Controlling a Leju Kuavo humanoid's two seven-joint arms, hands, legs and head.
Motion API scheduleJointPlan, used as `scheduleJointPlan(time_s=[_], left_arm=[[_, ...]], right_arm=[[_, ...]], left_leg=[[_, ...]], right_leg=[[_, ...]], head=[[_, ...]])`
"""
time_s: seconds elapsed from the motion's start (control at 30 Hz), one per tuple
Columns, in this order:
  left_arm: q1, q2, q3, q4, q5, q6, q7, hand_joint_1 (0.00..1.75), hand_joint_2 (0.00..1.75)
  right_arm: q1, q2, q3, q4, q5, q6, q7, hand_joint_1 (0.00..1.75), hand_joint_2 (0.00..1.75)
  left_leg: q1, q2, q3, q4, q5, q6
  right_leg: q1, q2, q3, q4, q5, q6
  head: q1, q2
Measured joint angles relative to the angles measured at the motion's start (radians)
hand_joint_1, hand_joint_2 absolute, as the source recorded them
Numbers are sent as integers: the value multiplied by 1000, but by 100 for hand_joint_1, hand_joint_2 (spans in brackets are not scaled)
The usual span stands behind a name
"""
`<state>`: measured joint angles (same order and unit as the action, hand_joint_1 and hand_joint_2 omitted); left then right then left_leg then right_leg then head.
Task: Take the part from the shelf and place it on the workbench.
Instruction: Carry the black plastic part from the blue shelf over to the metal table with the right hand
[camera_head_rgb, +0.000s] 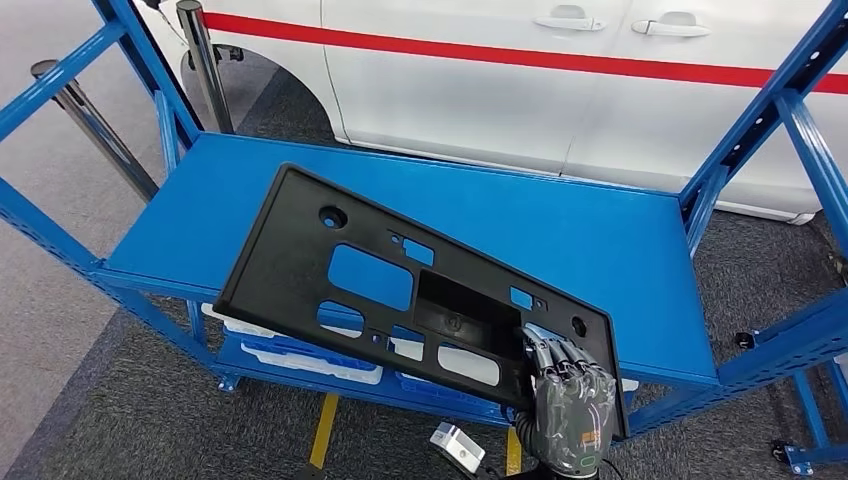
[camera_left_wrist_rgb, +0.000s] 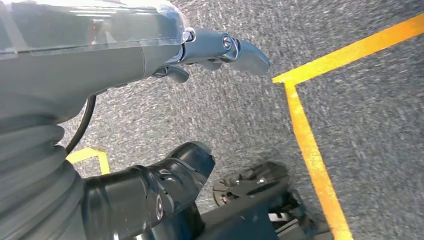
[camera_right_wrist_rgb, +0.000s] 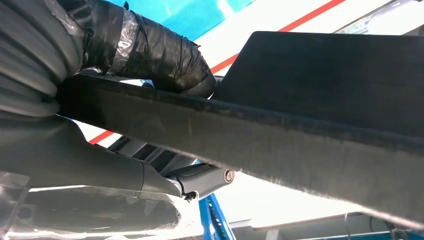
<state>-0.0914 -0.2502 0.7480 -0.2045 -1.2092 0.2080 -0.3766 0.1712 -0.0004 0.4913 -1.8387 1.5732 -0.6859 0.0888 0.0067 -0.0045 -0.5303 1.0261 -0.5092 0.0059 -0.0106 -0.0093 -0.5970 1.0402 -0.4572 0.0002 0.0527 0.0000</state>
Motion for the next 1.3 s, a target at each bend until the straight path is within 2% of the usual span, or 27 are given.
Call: scheduleJointPlan(time_s=[0.07, 0.1, 0.17, 0.23, 0.27, 0.3, 0.33, 0.4, 0.43, 0.47, 0.53, 0.6, 0.67, 0.73, 0.77, 0.8, 0.83, 0.9, 0.93, 0.97, 1.03, 1.1, 1.13, 1.2, 1.23, 1.27, 1.3], left_arm=[[1, 0, 0, 0, 0, 0, 1, 0, 175], [1, 0, 0, 0, 0, 0, 1, 0, 175], [-1, -1, 0, 0, 0, 0, 1, 0, 175], [-1, -1, 0, 0, 0, 1, 1, 0, 175], [0, -1, 0, 0, 0, 1, 1, 0, 175], [1, -1, 0, 0, 0, 1, 1, 0, 175], [1, -1, 0, 0, 0, 1, 1, 0, 175], [1, -1, 0, 0, 0, 1, 1, 0, 175], [1, -1, 0, 0, 0, 1, 1, 0, 175], [0, -1, 0, 0, 0, 1, 1, 0, 175], [0, -1, 0, 0, 1, 2, 1, 0, 175], [0, -1, 0, 0, 1, 2, 2, 0, 175], [0, -1, 0, 0, 1, 2, 2, 0, 175], [1, -1, 0, 0, 1, 2, 2, 0, 175], [1, -1, 0, 0, 1, 2, 2, 0, 175], [1, -1, 1, 0, 1, 2, 2, 0, 175], [2, 0, 1, 0, 2, 2, 2, 0, 175], [1, 0, 1, 0, 2, 2, 2, 0, 175], [0, 0, 1, 0, 2, 2, 2, 0, 175], [-1, 0, 1, 0, 2, 2, 2, 0, 175], [0, 0, 1, 0, 2, 2, 2, 0, 175], [2, -1, 1, 0, 2, 2, 2, 0, 175], [1, -1, 1, 0, 1, 2, 2, 0, 175], [0, -1, 1, 0, 1, 2, 2, 0, 175], [0, -1, 1, 0, 1, 2, 2, 0, 175], [1, -1, 1, 0, 1, 2, 2, 0, 175], [1, -1, 1, 0, 1, 2, 2, 0, 175]], right_arm=[[0, 0, 0, 0, 0, 0, 2, 175, 175], [0, 0, 0, 0, 0, 0, 3, 175, 175], [-1, 0, 0, 0, 0, 0, 6, 175, 175], [0, 0, 0, 0, 0, 0, 8, 175, 175], [0, 0, 0, 0, 0, 0, 8, 175, 175], [1, 0, 0, 0, 0, 0, 8, 175, 175], [0, 0, 0, 0, 0, 0, 9, 175, 175], [-1, 0, 0, 0, 0, 0, 11, 175, 175], [-1, 0, 0, 0, 0, 0, 11, 175, 175], [-2, 0, 0, 0, 0, 0, 12, 175, 175], [-1, -1, 0, 0, 0, 0, 14, 175, 175], [-1, -1, 0, 0, 0, 0, 17, 175, 175], [-2, -1, 1, 0, 0, 0, 18, 175, 175], [-2, -1, 2, 0, 0, 0, 19, 175, 175], [-1, -2, 2, 0, 0, 0, 19, 175, 175], [-1, -2, 2, 0, 0, 0, 19, 175, 175], [-1, -2, 2, 0, 0, 0, 19, 175, 175], [-1, -2, 2, 0, 0, 0, 19, 175, 175], [-1, -2, 2, 0, 0, 0, 19, 175, 175], [-1, -2, 2, 0, 0, 0, 19, 175, 175], [-1, -2, 2, 0, 0, 0, 19, 175, 175], [-1, -2, 3, 0, 0, 0, 19, 175, 175], [0, -2, 3, 0, 0, 0, 19, 175, 175], [0, -2, 3, 0, 0, 0, 19, 175, 175], [1, -3, 3, 0, 0, 0, 19, 175, 175], [2, -4, 3, 0, 0, 0, 19, 175, 175], [2, -4, 3, 0, 0, 0, 19, 175, 175]], left_leg=[[1, 1, -4, -5, 12, 14], [2, 2, -6, -10, 20, 22], [4, 5, -14, -17, 34, 37], [3, 7, -27, -16, 42, 43], [2, 7, -34, -14, 46, 43], [1, 7, -40, -12, 49, 42], [1, 7, -45, -10, 51, 41], [0, 6, -50, -5, 54, 37], [-2, 6, -52, -3, 56, 33], [-3, 6, -54, -1, 58, 28], [-5, 6, -59, -1, 66, 15], [-3, 6, -66, 7, 57, 2], [-1, 5, -93, 72, 1, -7], [2, 5, -138, 196, -76, -15], [3, 5, -151, 246, -98, -18], [4, 5, -150, 265, -101, -20], [5, 5, -127, 241, -86, -20], [6, 4, -44, 111, -39, -17], [4, 4, -10, 51, -22, -13], [2, 3, 9, 14, -15, -8], [-3, 2, 9, 2, -9, 3], [1, 5, 4, -6, 5, 17], [3, 6, 0, -11, 15, 25], [4, 10, -13, -15, 31, 36], [3, 10, -22, -14, 37, 40], [3, 11, -32, -12, 42, 40], [2, 11, -40, -9, 46, 40]], right_leg=[[-2, 1, -3, 0, 4, 13], [-3, 2, -7, 10, -7, 18], [-5, 5, -38, 87, -69, 26], [-5, 6, -86, 213, -142, 32], [-5, 6, -98, 256, -157, 33], [-5, 6, -92, 263, -154, 33], [-5, 6, -67, 230, -134, 32], [-4, 6, 18, 92, -80, 24], [-1, 6, 51, 33, -63, 19], [1, 6, 68, -3, -55, 14], [6, 7, 67, -17, -50, 5], [1, 6, 61, -22, -37, -8], [-4, 2, 51, -27, -24, -21], [-3, 0, 34, -23, -16, -26], [-2, -1, 25, -19, -12, -26], [-2, -2, 16, -14, -9, -26], [-2, -2, 8, -9, -7, -24], [-2, -1, -4, 2, -3, -20], [-1, -1, -8, 7, -2, -16], [0, -1, -11, 10, 1, -12], [2, -1, -14, 9, 9, 1], [1, 0, -19, 9, 11, 13], [0, 2, -27, 25, -6, 18], [-2, 5, -61, 113, -79, 24], [-3, 5, -82, 177, -121, 27], [-3, 5, -97, 231, -148, 29], [-3, 5, -98, 257, -157, 30]], head=[[0, 0], [0, 0], [1, 0], [2, 0], [1, 0], [1, 0], [1, 0], [1, 0], [1, 0], [1, 0], [1, 0], [1, 0], [-1, 0], [-2, 0], [-2, 0], [-2, 0], [-2, 0], [-2, 0], [-2, 0], [-2, 0], [-2, 0], [-1, 0], [-1, 0], [1, 0], [1, 0], [1, 0], [1, 0]])
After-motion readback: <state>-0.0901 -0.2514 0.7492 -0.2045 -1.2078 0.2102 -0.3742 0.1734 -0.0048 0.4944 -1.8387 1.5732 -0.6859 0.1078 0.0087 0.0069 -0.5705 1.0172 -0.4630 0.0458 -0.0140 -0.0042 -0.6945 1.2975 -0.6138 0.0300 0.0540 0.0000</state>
